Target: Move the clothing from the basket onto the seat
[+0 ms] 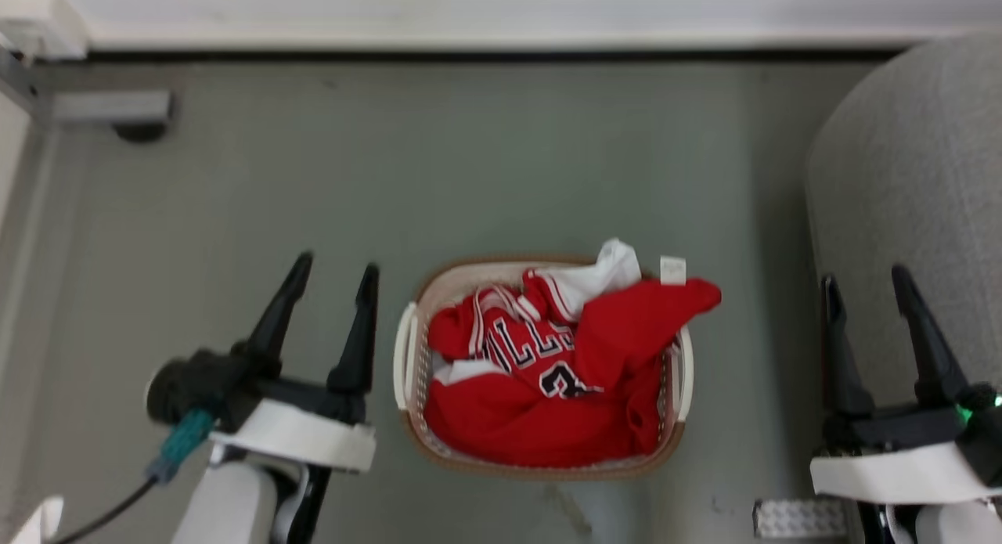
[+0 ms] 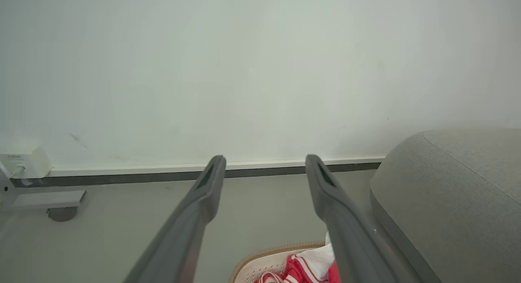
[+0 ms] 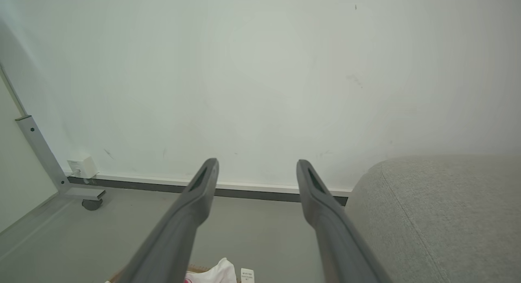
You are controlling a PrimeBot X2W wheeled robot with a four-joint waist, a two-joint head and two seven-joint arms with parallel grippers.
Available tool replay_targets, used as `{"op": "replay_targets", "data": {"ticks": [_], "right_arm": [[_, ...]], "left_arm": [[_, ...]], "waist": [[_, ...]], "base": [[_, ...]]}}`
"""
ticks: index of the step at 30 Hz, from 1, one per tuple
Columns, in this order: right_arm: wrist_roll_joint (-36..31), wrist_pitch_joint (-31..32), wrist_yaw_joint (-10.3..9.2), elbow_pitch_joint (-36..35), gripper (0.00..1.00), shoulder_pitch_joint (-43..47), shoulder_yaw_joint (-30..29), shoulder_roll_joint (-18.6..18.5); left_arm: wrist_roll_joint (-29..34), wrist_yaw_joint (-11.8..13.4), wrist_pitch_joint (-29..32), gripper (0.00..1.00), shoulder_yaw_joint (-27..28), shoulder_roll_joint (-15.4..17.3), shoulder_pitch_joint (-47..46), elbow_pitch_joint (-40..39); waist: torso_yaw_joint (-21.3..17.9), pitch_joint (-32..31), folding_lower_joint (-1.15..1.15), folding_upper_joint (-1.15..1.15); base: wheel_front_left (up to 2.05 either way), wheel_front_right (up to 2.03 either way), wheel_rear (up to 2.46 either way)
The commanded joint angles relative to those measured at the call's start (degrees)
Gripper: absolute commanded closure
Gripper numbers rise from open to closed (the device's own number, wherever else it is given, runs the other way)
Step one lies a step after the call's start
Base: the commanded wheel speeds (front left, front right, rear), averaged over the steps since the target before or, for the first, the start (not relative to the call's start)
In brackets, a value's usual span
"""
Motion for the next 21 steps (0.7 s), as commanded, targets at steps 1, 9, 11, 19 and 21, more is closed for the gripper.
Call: {"op": "replay_targets", "data": {"ticks": [1, 9, 11, 19, 21], "right_arm": [[0.3, 0.0, -0.12, -0.7, 0.0, -2.3, 0.2, -0.3], [1.2, 0.0, -0.12, -4.1, 0.0, -10.4, 1.7, -0.2], [1.4, 0.0, -0.12, -4.6, 0.0, -11.7, 1.9, -0.2], [2.0, 0.0, -0.12, -6.1, 0.0, -14.4, 2.4, -0.2], [2.2, 0.0, -0.12, -6.5, 0.0, -14.6, 2.8, -0.2]], "left_arm": [[-0.2, 0.1, 0.0, 0.0, -1.5, 1.1, -2.8, 0.0], [0.6, 0.1, 0.0, 0.0, -15.6, 6.4, -17.4, 3.8], [0.8, 0.1, 0.0, 0.0, -19.6, 8.0, -20.3, 6.8], [1.1, 0.1, 9.5, 0.0, -34.2, 11.9, -29.5, 18.2], [0.8, 0.1, 12.6, 0.0, -37.1, 12.2, -31.4, 20.1]], "waist": [[-1.9, 9.4, -0.02, 0.0], [-4.4, 22.1, -0.02, 0.0], [-5.1, 24.4, -0.02, 0.0], [-6.8, 30.1, -0.02, 0.0], [-7.1, 30.9, -0.02, 0.0]], "base": [[0.0, 0.0, 0.0], [0.0, 0.0, 0.0], [0.0, 0.0, 0.0], [0.0, 0.0, 0.0], [0.0, 0.0, 0.0]]}}
